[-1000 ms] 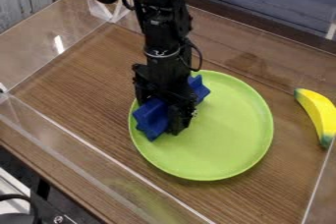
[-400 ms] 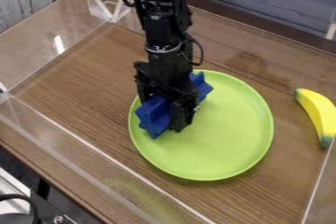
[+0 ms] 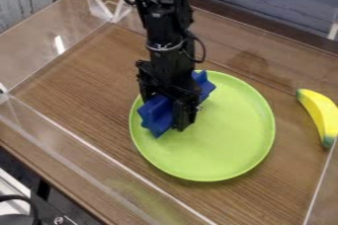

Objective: Remove the blue object from inside the green plate and put it on the table

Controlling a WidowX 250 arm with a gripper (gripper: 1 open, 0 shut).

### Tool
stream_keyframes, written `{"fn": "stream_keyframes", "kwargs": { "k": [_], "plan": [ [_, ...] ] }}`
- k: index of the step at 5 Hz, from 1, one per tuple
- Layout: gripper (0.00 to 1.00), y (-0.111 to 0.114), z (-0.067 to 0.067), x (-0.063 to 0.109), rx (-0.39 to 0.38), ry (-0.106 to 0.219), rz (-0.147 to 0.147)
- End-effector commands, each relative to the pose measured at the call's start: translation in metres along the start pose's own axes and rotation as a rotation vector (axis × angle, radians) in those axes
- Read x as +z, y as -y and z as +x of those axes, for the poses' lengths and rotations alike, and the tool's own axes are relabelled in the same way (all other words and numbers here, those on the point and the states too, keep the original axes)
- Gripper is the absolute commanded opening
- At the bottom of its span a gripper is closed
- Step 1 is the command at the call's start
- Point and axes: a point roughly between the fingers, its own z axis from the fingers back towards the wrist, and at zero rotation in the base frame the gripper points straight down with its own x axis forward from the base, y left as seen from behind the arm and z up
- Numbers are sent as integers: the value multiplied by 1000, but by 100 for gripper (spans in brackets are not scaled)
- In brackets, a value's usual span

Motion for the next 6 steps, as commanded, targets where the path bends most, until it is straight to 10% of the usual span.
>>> {"fn": "stream_keyframes", "kwargs": {
  "k": [1,6],
  "plan": [
    [0,-4,11,21,2,86,19],
    [0,-11,13,20,28,102,6]
  ]
}}
